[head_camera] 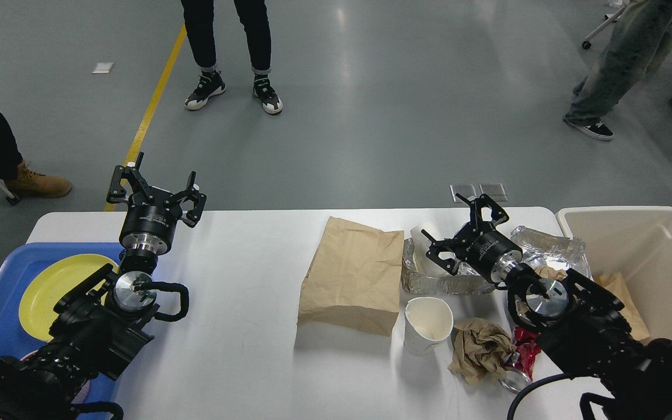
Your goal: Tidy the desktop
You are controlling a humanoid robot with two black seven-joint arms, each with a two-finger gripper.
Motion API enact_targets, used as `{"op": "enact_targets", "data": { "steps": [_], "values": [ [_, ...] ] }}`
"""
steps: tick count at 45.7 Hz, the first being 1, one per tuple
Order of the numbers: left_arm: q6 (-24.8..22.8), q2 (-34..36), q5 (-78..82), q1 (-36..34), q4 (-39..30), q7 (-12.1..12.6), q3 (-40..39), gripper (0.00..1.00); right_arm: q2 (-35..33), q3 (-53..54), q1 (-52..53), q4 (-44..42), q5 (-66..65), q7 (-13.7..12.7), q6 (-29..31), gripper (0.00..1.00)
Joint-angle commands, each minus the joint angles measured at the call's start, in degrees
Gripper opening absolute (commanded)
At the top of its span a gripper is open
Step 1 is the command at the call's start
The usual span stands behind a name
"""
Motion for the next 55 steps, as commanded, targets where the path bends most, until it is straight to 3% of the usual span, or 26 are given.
{"op": "enact_targets", "data": {
  "steps": [1, 42, 55],
  "values": [
    [0.0, 0.0, -0.01, 0.0, 0.0, 0.0, 0.0, 0.96, 0.0, 0.08, 0.0, 0.0, -0.01, 0.0, 0.09, 1.0],
    [0.0, 0.0, -0.01, 0.0, 0.0, 0.0, 0.0, 0.96, -0.09, -0.27, 0.26, -0.09, -0.01, -0.26, -0.79, 1.0],
    [0.0, 0.0, -0.01, -0.09, 0.0, 0.0, 0.0, 0.96, -0.09, 0.0, 5.88, 0.18, -0.01, -0.35, -0.79, 1.0]
  ]
}}
